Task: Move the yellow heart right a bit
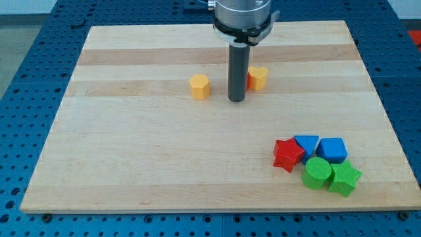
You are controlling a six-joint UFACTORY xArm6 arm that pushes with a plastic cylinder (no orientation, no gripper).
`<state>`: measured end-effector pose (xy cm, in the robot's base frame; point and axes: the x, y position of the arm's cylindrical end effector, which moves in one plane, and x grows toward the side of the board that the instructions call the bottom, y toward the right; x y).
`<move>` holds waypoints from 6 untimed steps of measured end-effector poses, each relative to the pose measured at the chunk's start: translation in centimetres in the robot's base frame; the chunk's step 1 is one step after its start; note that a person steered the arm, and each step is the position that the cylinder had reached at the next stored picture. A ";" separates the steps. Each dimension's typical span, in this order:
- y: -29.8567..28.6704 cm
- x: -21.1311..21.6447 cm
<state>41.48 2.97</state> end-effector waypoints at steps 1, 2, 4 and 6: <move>-0.3 2.3; -4.3 5.4; -11.2 0.7; -5.4 -0.5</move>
